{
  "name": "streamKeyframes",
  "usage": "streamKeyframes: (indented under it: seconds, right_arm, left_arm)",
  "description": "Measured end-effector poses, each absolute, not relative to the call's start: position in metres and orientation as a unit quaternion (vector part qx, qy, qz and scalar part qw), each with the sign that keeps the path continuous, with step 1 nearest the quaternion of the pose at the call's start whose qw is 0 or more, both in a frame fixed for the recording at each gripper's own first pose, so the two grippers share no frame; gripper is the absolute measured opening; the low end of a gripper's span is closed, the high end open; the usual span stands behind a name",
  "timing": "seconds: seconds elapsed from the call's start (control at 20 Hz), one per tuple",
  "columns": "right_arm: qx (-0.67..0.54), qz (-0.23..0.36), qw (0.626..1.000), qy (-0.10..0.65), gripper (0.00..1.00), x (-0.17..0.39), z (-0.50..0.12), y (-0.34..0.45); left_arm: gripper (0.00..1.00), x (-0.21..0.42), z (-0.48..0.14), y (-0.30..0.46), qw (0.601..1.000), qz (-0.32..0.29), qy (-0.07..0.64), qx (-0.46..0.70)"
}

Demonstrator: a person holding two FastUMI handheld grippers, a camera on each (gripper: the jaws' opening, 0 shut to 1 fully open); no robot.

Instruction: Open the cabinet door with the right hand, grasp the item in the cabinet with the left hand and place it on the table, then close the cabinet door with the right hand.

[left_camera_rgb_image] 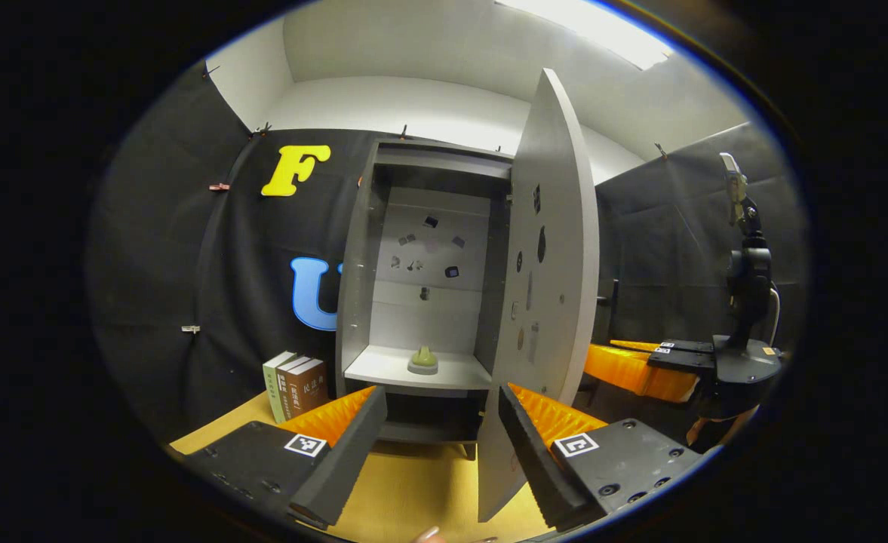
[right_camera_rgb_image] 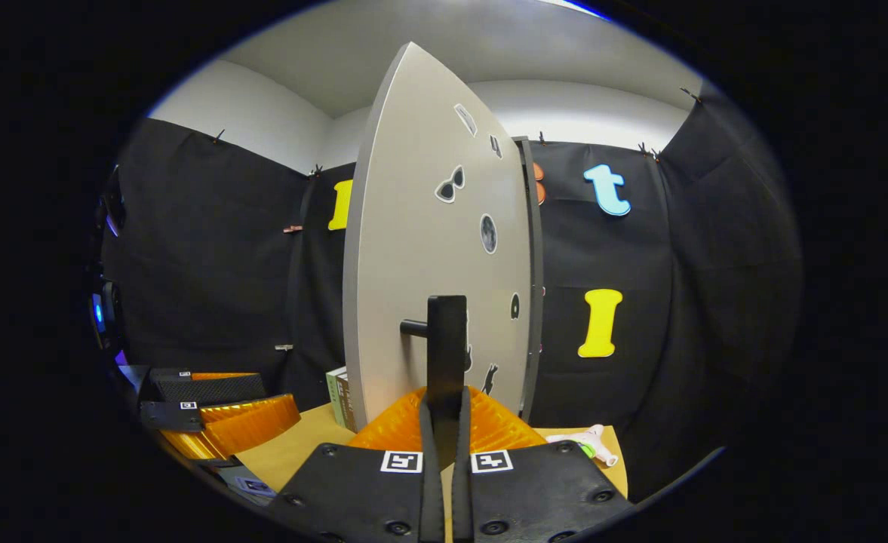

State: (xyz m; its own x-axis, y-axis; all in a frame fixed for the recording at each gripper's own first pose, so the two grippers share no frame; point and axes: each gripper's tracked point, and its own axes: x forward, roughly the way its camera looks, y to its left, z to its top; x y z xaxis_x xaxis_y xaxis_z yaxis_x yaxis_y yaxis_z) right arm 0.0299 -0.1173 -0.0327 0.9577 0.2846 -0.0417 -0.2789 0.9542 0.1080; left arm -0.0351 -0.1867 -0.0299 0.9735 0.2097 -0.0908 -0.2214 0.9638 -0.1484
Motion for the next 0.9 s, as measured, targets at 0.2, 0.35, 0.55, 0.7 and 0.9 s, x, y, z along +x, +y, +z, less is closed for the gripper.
streamKeyframes:
  seconds: [0.2, 0.35, 0.55, 0.7, 0.9]
  right_arm:
    - [0.046, 0.119, 0.992, 0.025, 0.08, 0.030, -0.033, -0.138]
    - [0.039, 0.097, 0.994, 0.023, 0.08, 0.033, -0.034, -0.156]
    - [0.035, 0.075, 0.996, 0.018, 0.08, 0.033, -0.034, -0.174]
    - [0.043, 0.075, 0.996, 0.022, 0.08, 0.032, -0.034, -0.171]
    - [0.030, 0.047, 0.998, 0.026, 0.08, 0.028, -0.035, -0.176]
  left_arm:
    - [0.94, -0.025, -0.031, -0.197, 0.991, 0.098, 0.040, -0.077]
    - [0.94, -0.016, -0.032, -0.203, 0.992, 0.092, 0.042, -0.073]
    - [0.94, -0.007, -0.035, -0.210, 0.993, 0.081, 0.043, -0.071]
    - [0.94, 0.003, -0.036, -0.210, 0.994, 0.066, 0.047, -0.068]
    - [0.94, 0.018, -0.032, -0.192, 0.997, 0.049, 0.042, -0.052]
